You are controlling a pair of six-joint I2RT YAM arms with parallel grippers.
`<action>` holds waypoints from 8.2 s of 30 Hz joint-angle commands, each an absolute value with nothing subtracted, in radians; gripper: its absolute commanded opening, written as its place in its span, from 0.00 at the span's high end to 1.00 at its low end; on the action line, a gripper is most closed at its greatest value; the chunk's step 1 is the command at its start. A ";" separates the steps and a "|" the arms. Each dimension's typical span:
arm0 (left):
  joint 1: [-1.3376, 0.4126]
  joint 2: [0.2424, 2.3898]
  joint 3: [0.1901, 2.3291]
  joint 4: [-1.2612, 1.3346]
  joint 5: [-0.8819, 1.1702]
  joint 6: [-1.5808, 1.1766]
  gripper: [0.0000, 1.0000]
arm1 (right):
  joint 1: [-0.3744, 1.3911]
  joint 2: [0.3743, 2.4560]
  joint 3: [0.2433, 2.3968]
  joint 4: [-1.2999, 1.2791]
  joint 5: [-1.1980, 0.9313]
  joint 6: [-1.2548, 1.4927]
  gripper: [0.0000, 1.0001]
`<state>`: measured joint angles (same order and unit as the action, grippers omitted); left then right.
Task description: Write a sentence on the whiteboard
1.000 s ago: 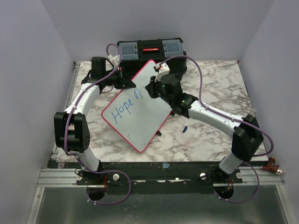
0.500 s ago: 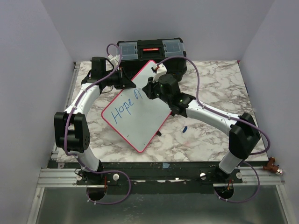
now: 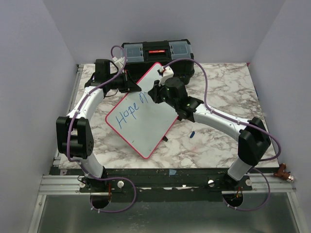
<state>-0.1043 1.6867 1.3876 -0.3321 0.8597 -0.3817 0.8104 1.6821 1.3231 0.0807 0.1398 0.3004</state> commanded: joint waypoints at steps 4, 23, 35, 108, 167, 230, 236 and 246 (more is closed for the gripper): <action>-0.118 1.666 1.412 -0.321 0.851 -0.308 1.00 | 0.814 1.696 1.300 0.083 0.115 0.321 0.99; -0.118 1.664 1.413 -0.320 0.851 -0.308 1.00 | 0.811 1.680 1.268 0.066 0.182 0.320 0.99; -0.119 1.667 1.414 -0.321 0.851 -0.307 1.00 | 0.801 1.706 1.325 0.041 0.210 0.312 0.99; -0.118 1.671 1.414 -0.321 0.853 -0.307 1.00 | 0.801 1.641 1.473 -0.054 0.290 0.199 0.99; -0.204 1.690 1.460 -0.385 0.851 -0.255 1.00 | 0.733 1.553 1.231 0.144 0.116 0.269 0.99; -0.203 1.711 1.497 -0.410 0.857 -0.232 1.00 | 0.702 1.656 1.296 0.127 0.170 0.306 0.99; -0.202 1.713 1.495 -0.410 0.845 -0.235 1.00 | 0.702 1.598 1.304 0.112 0.166 0.300 0.99; -0.202 1.717 1.496 -0.410 0.828 -0.243 1.00 | 0.701 1.442 1.213 0.101 0.226 0.282 0.99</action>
<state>-0.1787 1.7039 1.4792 -0.4061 0.8375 -0.3065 0.7048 1.4994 1.2533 0.1169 0.1753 0.3042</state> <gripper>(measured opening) 0.066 0.129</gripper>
